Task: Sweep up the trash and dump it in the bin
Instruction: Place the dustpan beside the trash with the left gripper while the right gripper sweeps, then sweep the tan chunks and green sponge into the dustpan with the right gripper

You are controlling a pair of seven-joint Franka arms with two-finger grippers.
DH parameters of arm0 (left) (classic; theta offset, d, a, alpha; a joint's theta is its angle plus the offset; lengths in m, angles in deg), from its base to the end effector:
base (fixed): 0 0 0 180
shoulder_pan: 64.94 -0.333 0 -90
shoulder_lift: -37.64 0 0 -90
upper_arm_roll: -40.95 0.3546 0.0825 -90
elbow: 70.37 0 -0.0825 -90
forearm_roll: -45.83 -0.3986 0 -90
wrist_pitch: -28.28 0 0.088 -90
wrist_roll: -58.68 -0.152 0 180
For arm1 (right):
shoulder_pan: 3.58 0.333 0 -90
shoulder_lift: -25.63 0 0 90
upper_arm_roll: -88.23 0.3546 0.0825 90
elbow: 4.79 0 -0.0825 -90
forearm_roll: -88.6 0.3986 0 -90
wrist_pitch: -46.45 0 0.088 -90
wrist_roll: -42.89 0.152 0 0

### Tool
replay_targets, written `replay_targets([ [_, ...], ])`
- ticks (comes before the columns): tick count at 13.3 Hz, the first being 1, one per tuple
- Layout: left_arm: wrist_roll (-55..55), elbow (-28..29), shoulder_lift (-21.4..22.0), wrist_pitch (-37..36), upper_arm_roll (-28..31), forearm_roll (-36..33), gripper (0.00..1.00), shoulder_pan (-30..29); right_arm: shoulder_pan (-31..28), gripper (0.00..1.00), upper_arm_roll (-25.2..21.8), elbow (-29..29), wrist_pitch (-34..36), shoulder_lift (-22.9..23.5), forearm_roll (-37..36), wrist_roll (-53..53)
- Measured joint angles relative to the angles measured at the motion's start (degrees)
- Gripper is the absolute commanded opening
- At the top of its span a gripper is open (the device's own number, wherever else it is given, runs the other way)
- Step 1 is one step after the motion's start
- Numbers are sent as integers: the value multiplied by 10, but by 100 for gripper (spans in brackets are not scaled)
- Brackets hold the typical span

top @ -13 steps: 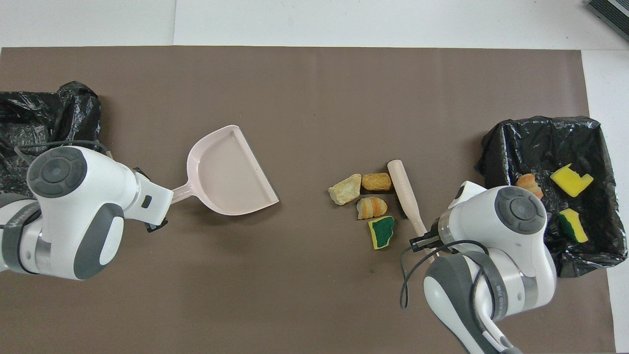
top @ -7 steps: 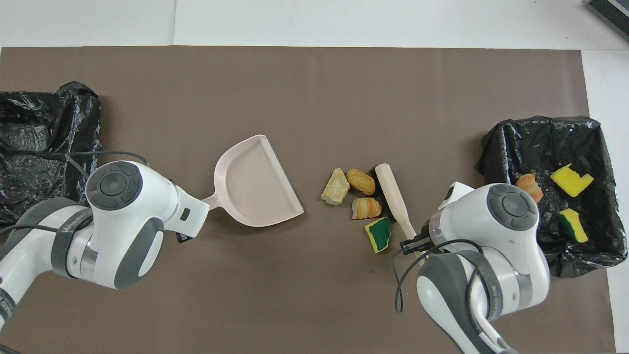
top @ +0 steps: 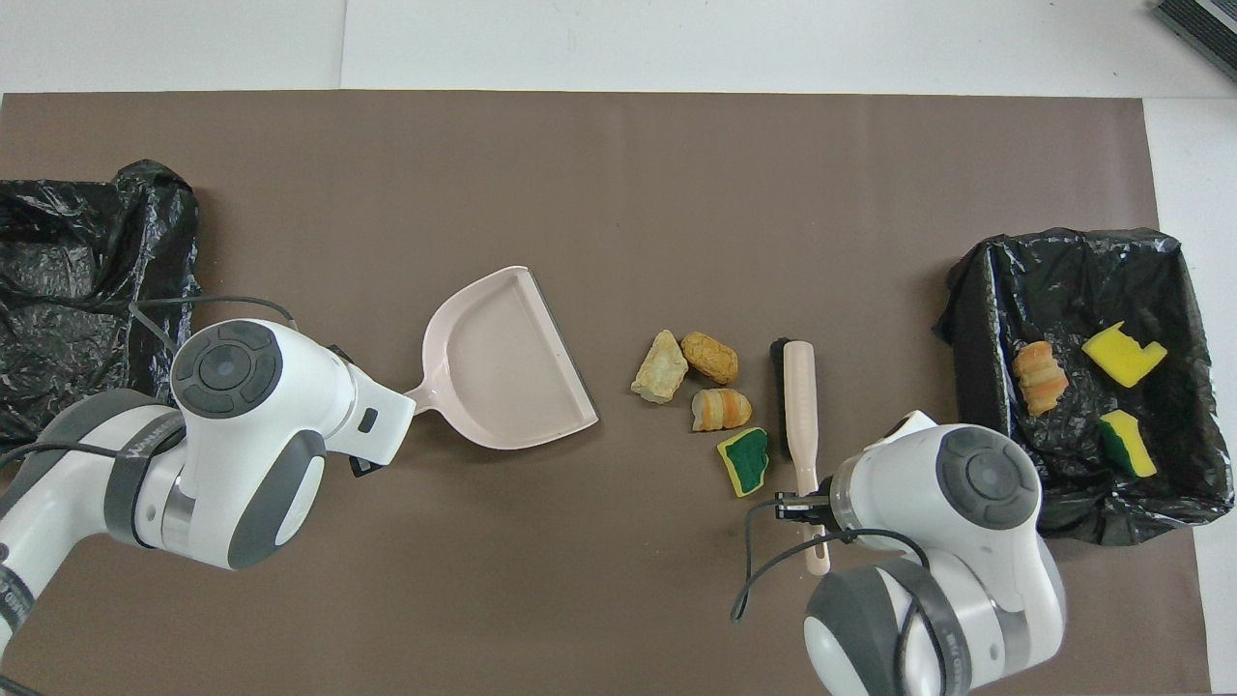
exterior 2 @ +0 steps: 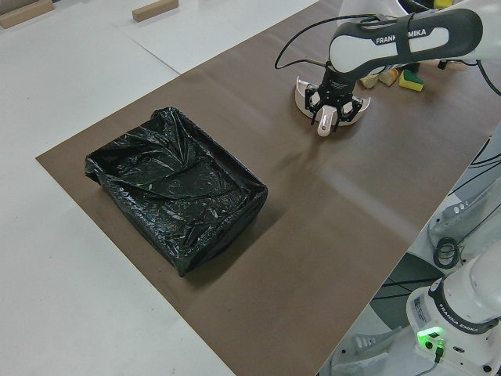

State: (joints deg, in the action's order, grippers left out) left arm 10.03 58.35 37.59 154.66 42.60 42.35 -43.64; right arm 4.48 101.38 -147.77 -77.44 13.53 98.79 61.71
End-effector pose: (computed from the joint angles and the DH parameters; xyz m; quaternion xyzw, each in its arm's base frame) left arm 0.4977 -0.1732 0.3468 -0.8166 0.5763 0.0262 0.0181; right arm 0.3980 0.1669 0.3349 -0.9963 0.0373 0.0743 0.0228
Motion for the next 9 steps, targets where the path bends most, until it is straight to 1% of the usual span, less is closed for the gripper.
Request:
replay_targets([
  [2, 1, 0, 0, 6, 0, 0, 100, 0, 36, 0, 1, -19, 0, -24, 0, 60],
  [4, 2, 0, 0, 10, 0, 0, 100, 0, 66, 0, 3, -25, 0, -28, 0, 110],
  [6, 7, 1, -3, 17, 0, 0, 100, 2, 69, 0, 4, -26, -3, -28, 1, 128],
  [8, 25, 1, -17, 29, -1, 0, 100, 12, 70, 0, 4, -18, -10, -22, 16, 148],
  [9, 31, 0, -23, 33, -2, 0, 91, 16, 70, 0, 4, -9, -10, -15, 24, 156],
])
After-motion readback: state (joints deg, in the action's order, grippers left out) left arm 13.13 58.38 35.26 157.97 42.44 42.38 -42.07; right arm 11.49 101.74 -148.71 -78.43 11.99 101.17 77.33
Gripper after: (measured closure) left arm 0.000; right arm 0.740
